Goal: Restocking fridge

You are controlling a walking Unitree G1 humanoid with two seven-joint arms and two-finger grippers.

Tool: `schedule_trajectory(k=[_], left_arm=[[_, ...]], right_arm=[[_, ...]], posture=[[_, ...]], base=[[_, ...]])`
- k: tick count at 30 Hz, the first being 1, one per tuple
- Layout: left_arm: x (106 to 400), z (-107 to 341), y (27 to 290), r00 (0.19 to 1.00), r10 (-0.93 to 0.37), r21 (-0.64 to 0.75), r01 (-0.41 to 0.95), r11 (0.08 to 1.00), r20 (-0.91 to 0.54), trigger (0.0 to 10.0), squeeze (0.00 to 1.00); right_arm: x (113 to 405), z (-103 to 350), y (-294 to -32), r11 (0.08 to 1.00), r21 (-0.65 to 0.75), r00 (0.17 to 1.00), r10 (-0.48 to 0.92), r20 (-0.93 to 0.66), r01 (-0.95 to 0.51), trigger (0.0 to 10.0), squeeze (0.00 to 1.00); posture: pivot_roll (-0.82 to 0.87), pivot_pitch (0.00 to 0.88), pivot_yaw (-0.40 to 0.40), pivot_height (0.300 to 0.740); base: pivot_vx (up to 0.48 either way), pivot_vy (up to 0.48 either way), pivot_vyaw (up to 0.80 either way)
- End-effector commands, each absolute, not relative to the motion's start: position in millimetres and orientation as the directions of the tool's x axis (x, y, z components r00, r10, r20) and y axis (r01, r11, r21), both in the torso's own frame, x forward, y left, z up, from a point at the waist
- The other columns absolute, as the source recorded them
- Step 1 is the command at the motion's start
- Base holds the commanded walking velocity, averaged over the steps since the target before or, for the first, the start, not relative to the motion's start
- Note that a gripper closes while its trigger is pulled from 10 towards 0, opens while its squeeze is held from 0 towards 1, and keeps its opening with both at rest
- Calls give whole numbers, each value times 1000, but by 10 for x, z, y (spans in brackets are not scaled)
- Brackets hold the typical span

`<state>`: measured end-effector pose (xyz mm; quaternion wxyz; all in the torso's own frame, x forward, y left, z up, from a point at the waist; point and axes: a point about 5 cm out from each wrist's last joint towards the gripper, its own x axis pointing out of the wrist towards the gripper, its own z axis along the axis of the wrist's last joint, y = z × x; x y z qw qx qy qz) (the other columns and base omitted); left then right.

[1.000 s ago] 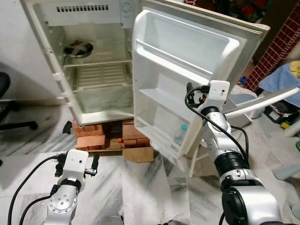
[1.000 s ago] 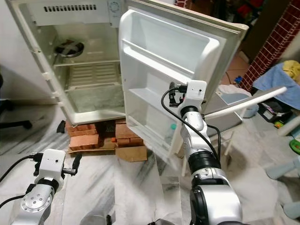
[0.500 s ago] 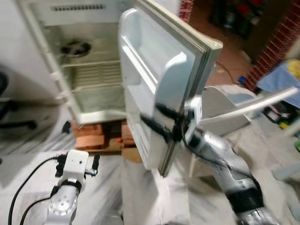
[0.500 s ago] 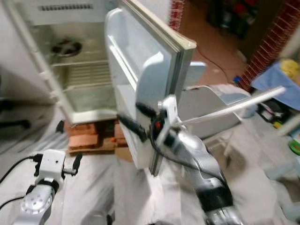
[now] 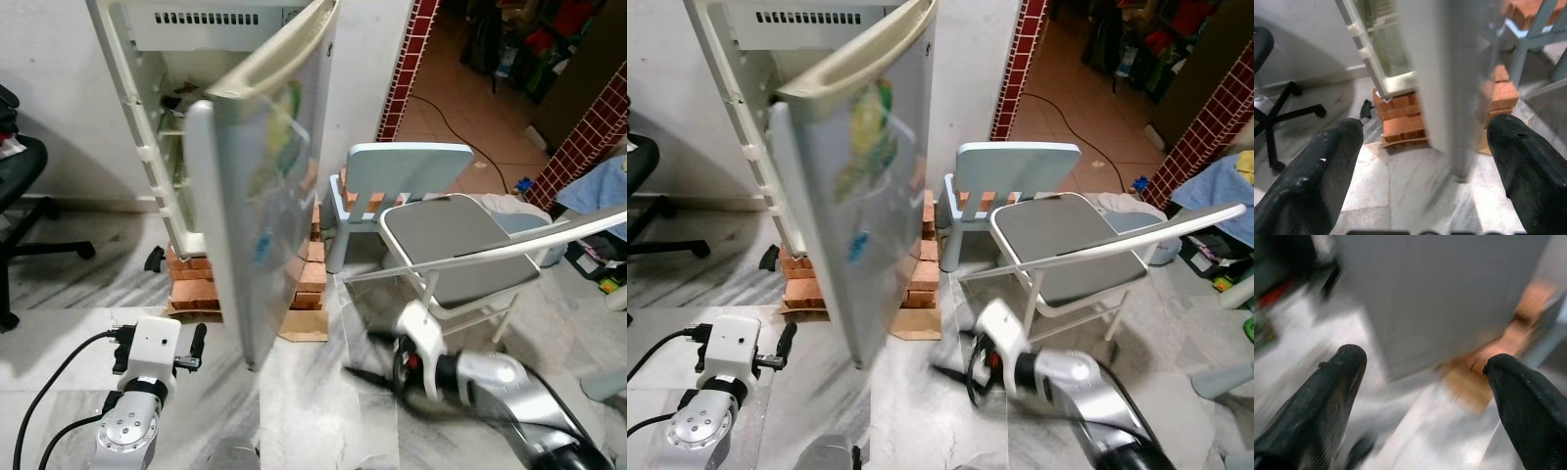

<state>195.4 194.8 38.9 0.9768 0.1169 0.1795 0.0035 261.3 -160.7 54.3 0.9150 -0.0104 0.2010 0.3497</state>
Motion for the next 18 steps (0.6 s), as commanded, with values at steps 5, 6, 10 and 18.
schedule_trajectory(k=[5, 6, 10, 18], left_arm=[[1987, 418, 1941, 954, 53, 216, 12, 976, -296, 10000, 0], [2001, 424, 1938, 957, 51, 211, 11, 977, -284, 10000, 0], [2063, 466, 1937, 970, 45, 237, 13, 971, -237, 10000, 0], [2316, 628, 1979, 988, 17, 263, 24, 965, -155, 10000, 0]], right_arm=[[2791, 662, -1677, 902, 62, 874, 430, -226, -428, 10000, 0], [2820, 681, -1661, 931, 47, 913, 365, -182, -362, 10000, 0], [2858, 722, -1626, 964, 41, 957, 265, -116, -262, 10000, 0], [2886, 690, -1529, 986, 69, 984, 157, -87, -151, 10000, 0]], posture=[[197, 0, -69, 740], [194, 0, -69, 740], [192, 0, -66, 740], [184, 0, -57, 740]], base=[[0, 471, 0], [0, 476, 0], [0, 480, 0], [0, 480, 0]])
